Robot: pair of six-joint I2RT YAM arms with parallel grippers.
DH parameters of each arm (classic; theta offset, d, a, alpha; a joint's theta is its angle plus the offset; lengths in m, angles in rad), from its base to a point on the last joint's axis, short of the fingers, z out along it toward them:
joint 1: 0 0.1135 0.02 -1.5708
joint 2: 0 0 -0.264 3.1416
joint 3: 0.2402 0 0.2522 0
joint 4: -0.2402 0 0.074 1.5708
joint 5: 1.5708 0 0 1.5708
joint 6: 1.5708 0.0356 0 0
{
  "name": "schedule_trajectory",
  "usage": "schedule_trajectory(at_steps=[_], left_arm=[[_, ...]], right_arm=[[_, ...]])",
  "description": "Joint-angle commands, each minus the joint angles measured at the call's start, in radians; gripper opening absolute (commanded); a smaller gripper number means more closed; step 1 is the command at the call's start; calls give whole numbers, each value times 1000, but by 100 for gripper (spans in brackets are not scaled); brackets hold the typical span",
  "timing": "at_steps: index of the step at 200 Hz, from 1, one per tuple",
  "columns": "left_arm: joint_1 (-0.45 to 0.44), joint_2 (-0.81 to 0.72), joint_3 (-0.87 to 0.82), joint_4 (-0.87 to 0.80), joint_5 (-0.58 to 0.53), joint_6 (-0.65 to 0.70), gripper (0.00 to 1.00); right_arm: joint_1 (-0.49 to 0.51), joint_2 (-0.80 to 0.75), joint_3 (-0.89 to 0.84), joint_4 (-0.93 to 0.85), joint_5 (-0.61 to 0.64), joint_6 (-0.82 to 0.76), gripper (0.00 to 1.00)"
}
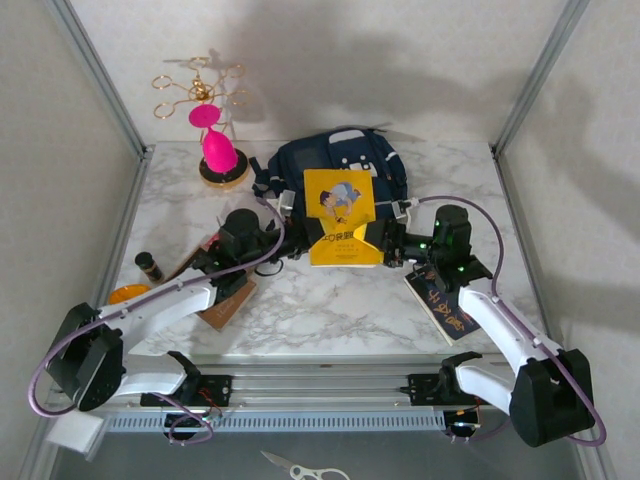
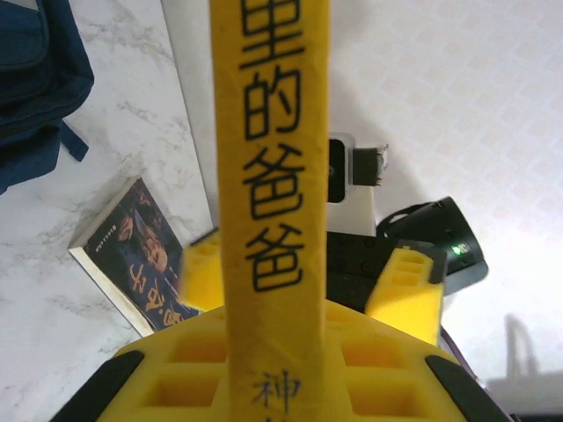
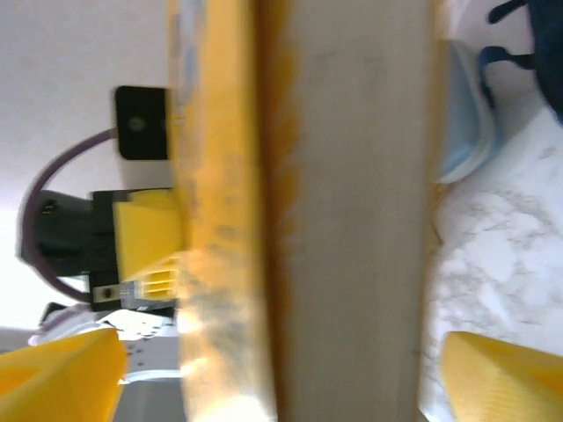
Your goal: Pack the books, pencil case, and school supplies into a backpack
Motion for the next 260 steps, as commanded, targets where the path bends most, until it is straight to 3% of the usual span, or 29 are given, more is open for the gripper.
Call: schedule_trajectory(at_steps=[1, 40, 52, 66, 85, 110, 166, 188, 217, 260], left_arm=[[-7, 14, 68, 30, -31, 51, 0], [-11, 64, 129, -112, -47, 141, 0], [-13, 83, 135, -109, -32, 145, 7], [-12, 99, 152, -122, -8, 176, 23], [2, 118, 234, -298, -47, 369, 39], [1, 224, 439, -652, -235, 733, 49], [-6, 526, 680, -847, -352, 1270, 59], [-10, 639, 781, -900, -441, 1388, 66], [-23, 721, 832, -931, -449, 1506, 73], [-27, 827, 892, -920, -533, 1555, 77]], right_arm=[[-18, -59, 26, 50, -38, 13, 73], [-65, -62, 40, -77, 20, -79, 22], [-79, -58, 40, -75, 22, -83, 8], [-106, -56, 58, -120, 32, -114, 0], [-171, -68, 104, -246, 74, -189, 0], [-276, -73, 174, -466, 171, -299, 0], [-465, -89, 161, -580, 233, -327, 0], [-491, -93, 142, -578, 227, -322, 0], [-512, -86, 125, -582, 206, -323, 0], [-537, -77, 123, -590, 186, -335, 0]])
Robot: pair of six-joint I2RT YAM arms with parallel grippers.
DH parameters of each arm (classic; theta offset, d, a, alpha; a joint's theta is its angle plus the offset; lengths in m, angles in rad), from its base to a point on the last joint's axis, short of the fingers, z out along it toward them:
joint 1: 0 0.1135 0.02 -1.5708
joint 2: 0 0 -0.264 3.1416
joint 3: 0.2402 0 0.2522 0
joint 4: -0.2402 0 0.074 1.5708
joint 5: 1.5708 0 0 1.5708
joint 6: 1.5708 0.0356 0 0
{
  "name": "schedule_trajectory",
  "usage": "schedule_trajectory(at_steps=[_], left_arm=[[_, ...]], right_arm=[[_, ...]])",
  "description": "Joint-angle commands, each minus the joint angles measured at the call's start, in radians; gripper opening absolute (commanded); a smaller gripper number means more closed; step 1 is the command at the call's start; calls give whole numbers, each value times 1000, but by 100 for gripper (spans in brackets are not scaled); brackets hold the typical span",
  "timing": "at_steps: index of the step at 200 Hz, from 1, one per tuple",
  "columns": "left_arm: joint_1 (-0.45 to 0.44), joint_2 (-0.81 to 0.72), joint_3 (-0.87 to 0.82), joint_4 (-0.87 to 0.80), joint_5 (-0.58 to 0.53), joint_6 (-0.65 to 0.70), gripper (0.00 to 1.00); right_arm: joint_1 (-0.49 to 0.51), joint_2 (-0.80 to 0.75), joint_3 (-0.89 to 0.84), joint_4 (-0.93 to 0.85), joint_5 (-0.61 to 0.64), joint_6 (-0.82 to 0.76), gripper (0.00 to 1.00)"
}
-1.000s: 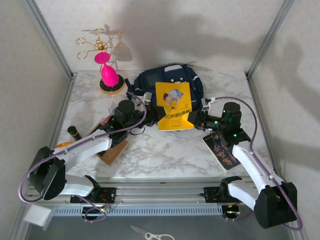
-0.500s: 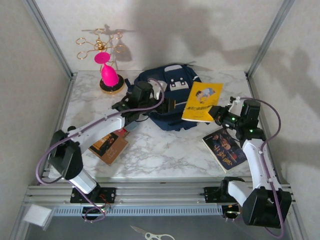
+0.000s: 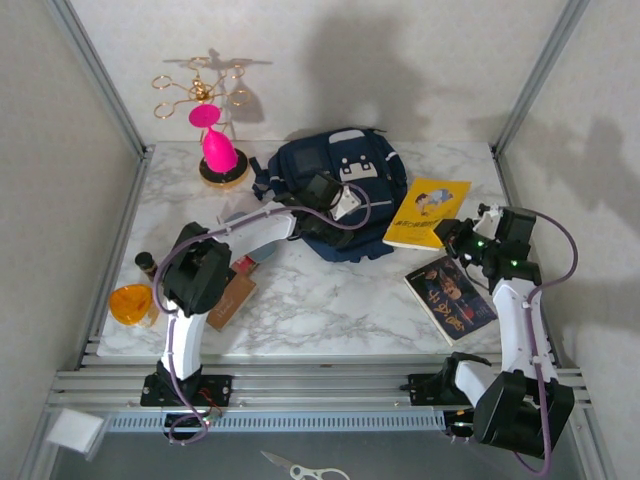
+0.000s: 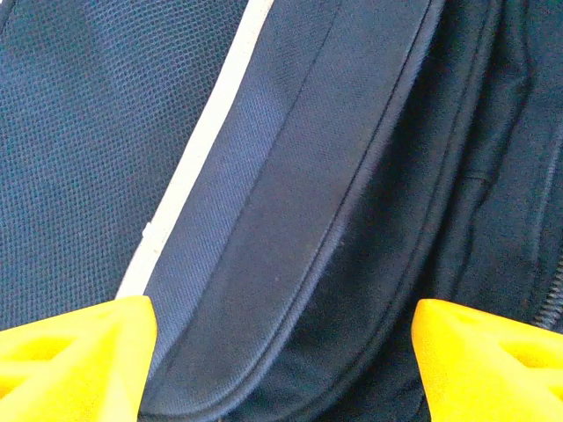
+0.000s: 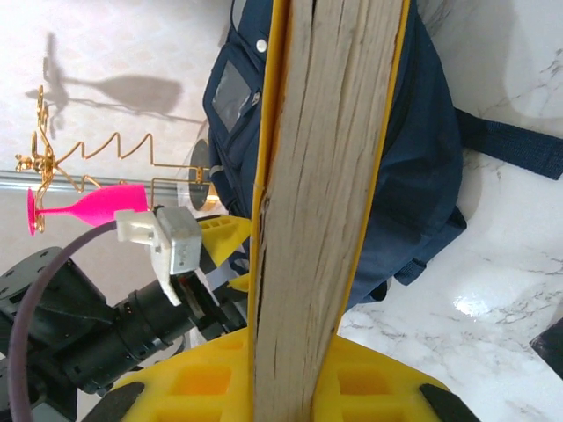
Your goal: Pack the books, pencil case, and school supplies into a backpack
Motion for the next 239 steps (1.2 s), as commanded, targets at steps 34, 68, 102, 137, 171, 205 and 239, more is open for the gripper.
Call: schedule_trajectory(at_steps=[34, 68, 102, 137, 171, 205, 239], left_arm=[[-8, 158, 171, -60, -83, 115, 78], [-12, 226, 259, -93, -31, 127, 72], [-12, 239, 292, -85, -53, 124, 42], [-12, 211, 328, -104, -51, 112, 11], [-12, 110, 346, -112, -69, 57, 0], [-15, -3, 346, -102, -117, 3, 0], [-18, -69, 367, -89, -186, -16, 0]], right_arm=[[-14, -10, -8, 35, -57, -34, 0], [-17, -4, -9, 34, -57, -35, 0], [-19, -3, -2, 23, -57, -46, 0], [-20, -6, 26, -26, -35, -78, 0], [-22, -6, 74, -125, 2, -134, 0], [-22, -12, 120, -247, 12, -189, 0], [-8, -11, 108, -257, -53, -189, 0]])
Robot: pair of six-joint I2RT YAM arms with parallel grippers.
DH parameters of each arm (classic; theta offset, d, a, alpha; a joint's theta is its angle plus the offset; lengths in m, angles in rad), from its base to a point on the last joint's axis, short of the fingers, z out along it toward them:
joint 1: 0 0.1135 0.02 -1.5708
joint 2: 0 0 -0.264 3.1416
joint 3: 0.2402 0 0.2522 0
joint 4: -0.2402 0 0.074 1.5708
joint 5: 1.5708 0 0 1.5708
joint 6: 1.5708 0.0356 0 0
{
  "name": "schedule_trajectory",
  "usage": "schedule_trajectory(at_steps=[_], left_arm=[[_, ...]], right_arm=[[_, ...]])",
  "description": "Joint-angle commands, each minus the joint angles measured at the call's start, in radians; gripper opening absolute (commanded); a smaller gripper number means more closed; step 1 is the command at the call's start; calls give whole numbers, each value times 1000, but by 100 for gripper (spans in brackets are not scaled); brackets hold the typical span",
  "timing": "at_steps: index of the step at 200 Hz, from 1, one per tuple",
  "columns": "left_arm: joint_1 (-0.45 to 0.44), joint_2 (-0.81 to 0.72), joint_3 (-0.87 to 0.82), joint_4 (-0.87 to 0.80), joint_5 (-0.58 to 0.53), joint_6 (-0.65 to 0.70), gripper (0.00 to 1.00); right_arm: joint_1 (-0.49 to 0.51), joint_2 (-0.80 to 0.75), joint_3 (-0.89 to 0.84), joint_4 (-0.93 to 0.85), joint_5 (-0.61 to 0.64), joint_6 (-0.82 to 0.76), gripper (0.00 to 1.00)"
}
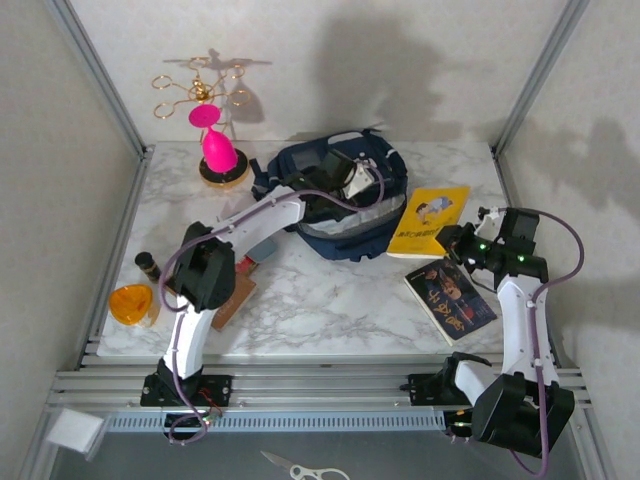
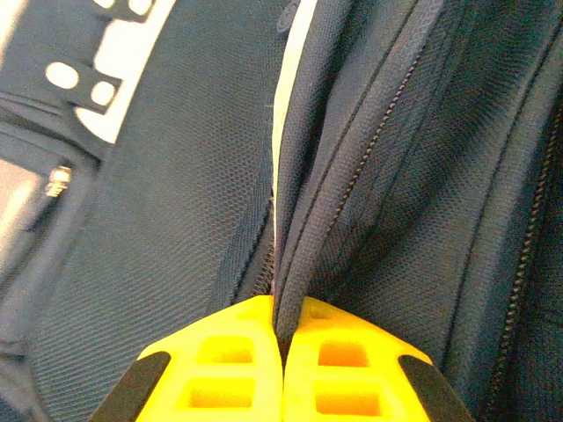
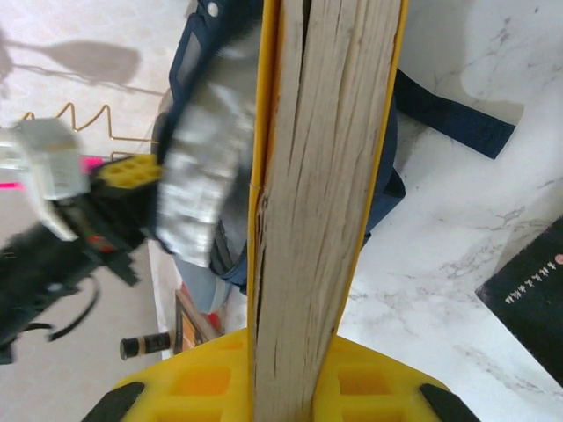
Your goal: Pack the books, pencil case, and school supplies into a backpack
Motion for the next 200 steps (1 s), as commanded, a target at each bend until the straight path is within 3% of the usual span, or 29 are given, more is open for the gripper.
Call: schedule_trajectory(at_steps=[1, 26, 49, 105, 132, 152, 178, 200], left_arm=[[2, -112, 65, 43, -77, -45, 0], [-6, -144, 71, 40, -69, -42, 0], [-17, -172, 71, 56, -83, -61, 0], [-26, -225, 66, 78, -81, -118, 0], [-26, -252, 38, 111, -108, -151, 0], [-26, -269, 21, 123, -124, -162, 0], [-26, -293, 7, 135, -104, -163, 0], [-25, -292, 10, 148, -97, -174, 0]], right_arm=[[11, -14, 27, -7, -80, -35, 0], [120, 33, 31, 70, -155, -5, 0], [173, 78, -33, 267, -228, 128, 0], [389, 382, 32, 604, -109, 212, 0], [448, 555, 78, 802, -46, 240, 0], [482, 697, 174, 838, -32, 227, 0], [497, 843, 284, 850, 25, 190, 11], [497, 961, 426, 718, 77, 103, 25]])
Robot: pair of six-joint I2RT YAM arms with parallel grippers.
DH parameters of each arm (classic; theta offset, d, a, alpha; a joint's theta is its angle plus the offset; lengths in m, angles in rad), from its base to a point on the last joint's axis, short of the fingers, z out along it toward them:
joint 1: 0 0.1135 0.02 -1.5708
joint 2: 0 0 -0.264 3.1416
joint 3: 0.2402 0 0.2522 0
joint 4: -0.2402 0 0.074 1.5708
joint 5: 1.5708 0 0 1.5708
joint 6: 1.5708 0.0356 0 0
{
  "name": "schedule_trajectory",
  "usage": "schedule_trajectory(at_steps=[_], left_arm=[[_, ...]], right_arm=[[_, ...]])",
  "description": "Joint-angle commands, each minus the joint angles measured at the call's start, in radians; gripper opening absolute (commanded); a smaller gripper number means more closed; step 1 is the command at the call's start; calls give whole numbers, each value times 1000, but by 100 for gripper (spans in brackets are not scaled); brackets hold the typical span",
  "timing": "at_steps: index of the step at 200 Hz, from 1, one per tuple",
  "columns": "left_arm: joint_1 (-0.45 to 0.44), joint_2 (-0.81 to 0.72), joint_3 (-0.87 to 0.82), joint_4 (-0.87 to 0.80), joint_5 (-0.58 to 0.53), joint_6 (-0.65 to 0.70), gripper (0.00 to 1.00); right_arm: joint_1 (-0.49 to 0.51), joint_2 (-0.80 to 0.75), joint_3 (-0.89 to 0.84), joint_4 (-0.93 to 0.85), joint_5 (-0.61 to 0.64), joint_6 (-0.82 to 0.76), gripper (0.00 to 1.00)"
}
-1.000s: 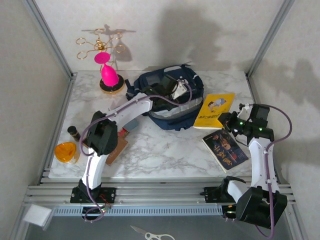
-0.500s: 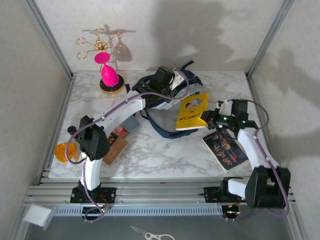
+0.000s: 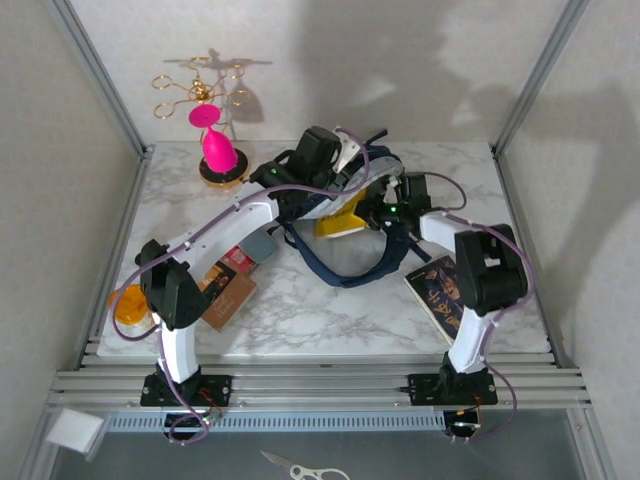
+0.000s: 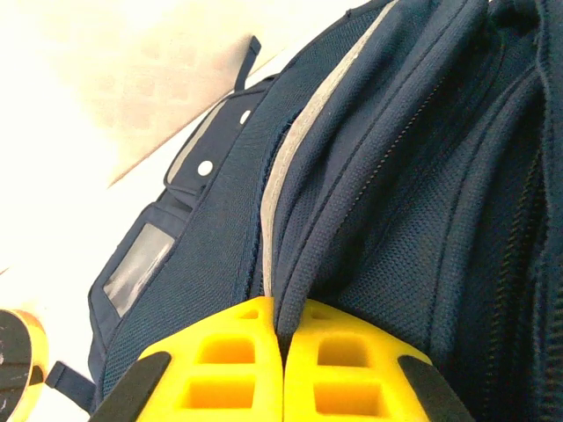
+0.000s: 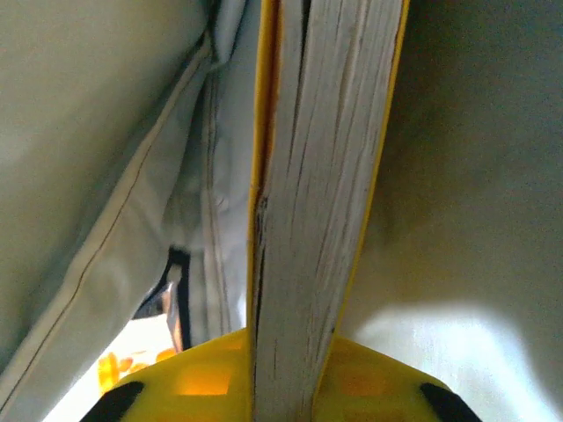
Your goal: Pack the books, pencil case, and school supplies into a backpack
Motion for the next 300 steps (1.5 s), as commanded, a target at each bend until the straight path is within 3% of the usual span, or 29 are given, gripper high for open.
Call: schedule_trajectory(at_steps=[1, 23, 52, 96, 137, 160, 183, 197, 233, 276, 300], left_arm=[[-11, -79, 16, 148, -10, -36, 0], [-10, -74, 23, 144, -53, -44, 0], [4, -76, 4, 175, -79, -64, 0], [6, -65, -1, 185, -2, -74, 0], [6, -59, -2, 163, 9, -69, 0], [6, -62, -13, 138, 6, -49, 0], [8, -78, -53, 140, -29, -37, 0], [12, -82, -69, 141, -60, -29, 0], [49, -83, -96, 134, -69, -44, 0], [66, -124, -260, 159, -19, -155, 0], [66, -152, -394, 200, 39, -229, 0]], right_arm=[[3, 80, 144, -14, 65, -108, 26], [3, 52, 159, -124, 160, -158, 53], [18, -93, 3, -182, 271, -174, 60], [117, -236, -192, -137, 409, -77, 54], [201, -106, -126, -18, 451, -3, 36], [185, -46, -71, 22, 569, -22, 25], [157, -18, -16, 54, 595, -65, 23], [160, -37, -26, 80, 550, -92, 22], [161, -256, -265, 168, 388, -112, 28], [145, -660, -398, -143, 440, -135, 38], [65, -816, -386, -384, 488, -108, 43]])
